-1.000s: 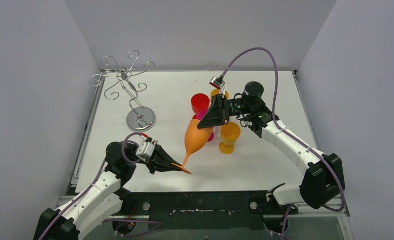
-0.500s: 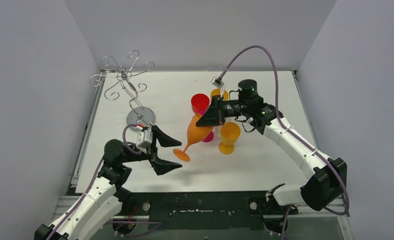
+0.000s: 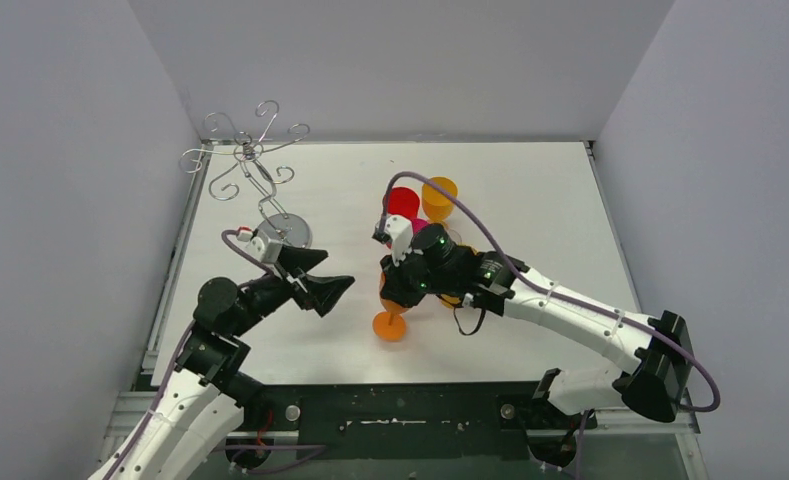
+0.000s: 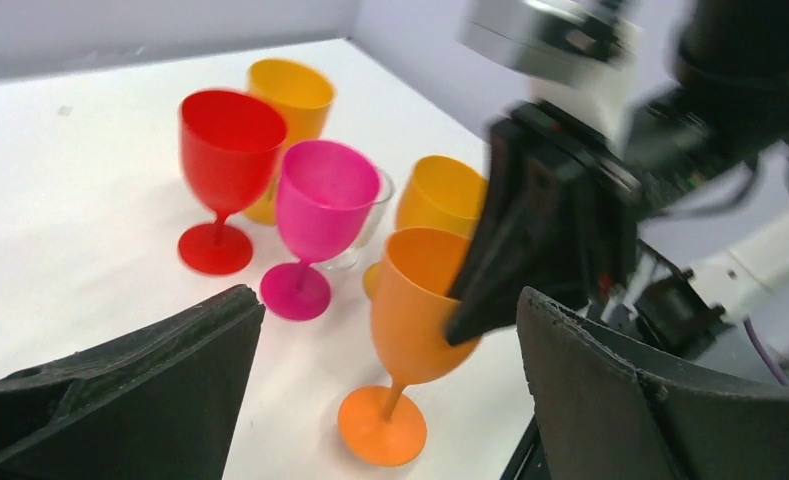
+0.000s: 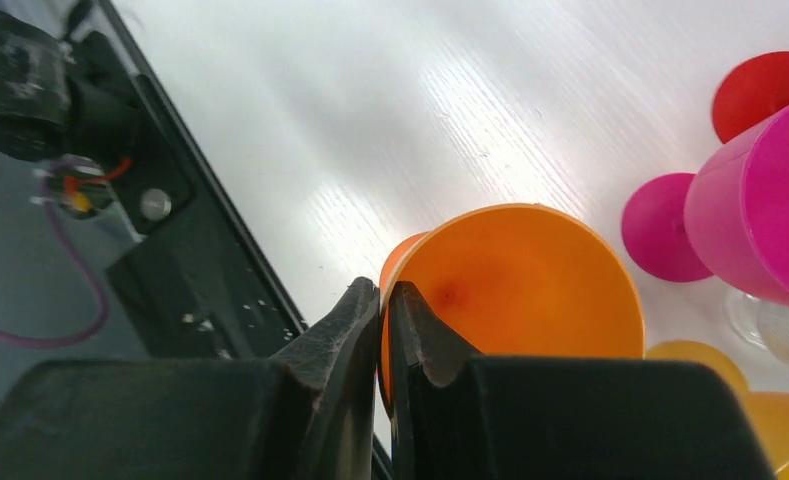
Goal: Take the wine glass off the wine glass rack
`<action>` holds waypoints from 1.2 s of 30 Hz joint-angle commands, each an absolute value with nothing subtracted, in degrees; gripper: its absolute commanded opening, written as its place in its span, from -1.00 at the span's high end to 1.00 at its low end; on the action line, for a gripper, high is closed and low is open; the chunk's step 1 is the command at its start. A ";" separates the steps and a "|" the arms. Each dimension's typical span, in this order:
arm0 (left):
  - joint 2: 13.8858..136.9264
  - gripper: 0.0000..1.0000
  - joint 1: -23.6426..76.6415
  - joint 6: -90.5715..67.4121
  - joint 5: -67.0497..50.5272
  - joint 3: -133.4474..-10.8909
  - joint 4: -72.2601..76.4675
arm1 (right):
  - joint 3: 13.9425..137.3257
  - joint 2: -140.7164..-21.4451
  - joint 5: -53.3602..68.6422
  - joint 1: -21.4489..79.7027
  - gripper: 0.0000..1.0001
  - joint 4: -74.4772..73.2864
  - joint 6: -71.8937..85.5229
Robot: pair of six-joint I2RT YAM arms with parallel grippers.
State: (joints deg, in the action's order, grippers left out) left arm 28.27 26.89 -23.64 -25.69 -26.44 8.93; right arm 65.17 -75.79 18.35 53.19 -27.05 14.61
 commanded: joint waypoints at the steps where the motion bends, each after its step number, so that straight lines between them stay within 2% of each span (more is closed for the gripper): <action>1: 32.86 -0.95 26.46 -29.91 -13.17 -30.47 1.63 | 62.71 -73.85 -0.58 58.84 1.00 -23.86 8.04; 6: 37.15 -0.95 26.46 -31.45 -10.27 -34.18 -4.01 | 59.25 -74.09 -9.06 61.00 1.00 -19.55 7.94; 11: 38.92 -0.95 26.38 -29.82 -11.06 -36.53 -6.88 | 57.98 -74.72 -11.31 61.13 1.00 -18.12 7.63; 16: 38.47 -0.95 26.37 -28.75 -6.52 -39.03 -10.50 | 57.74 -75.15 -11.12 61.00 0.89 -18.53 7.93; 19: 38.26 -0.95 26.37 -27.73 -6.16 -40.64 -11.80 | 58.35 -75.06 -11.41 60.64 0.65 -19.23 8.91; 25: 39.48 -0.95 26.38 -26.75 -6.48 -43.60 -14.40 | 60.26 -75.10 -10.82 59.87 0.59 -20.99 9.32; 28: 40.04 -0.95 26.37 -26.41 -7.49 -44.76 -15.09 | 62.62 -75.08 -10.70 59.69 0.43 -23.17 9.82; 30: 40.44 -0.95 26.41 -26.47 -7.61 -45.39 -15.55 | 64.21 -74.68 -10.07 59.68 0.41 -24.13 10.03; 33: 41.39 -0.95 26.37 -26.33 -7.93 -46.63 -16.14 | 66.07 -72.99 -9.11 59.68 0.20 -24.16 10.94; 36: 42.31 -0.95 26.39 -26.31 -7.66 -47.99 -17.07 | 66.68 -70.13 -10.39 59.60 -0.26 -22.92 11.87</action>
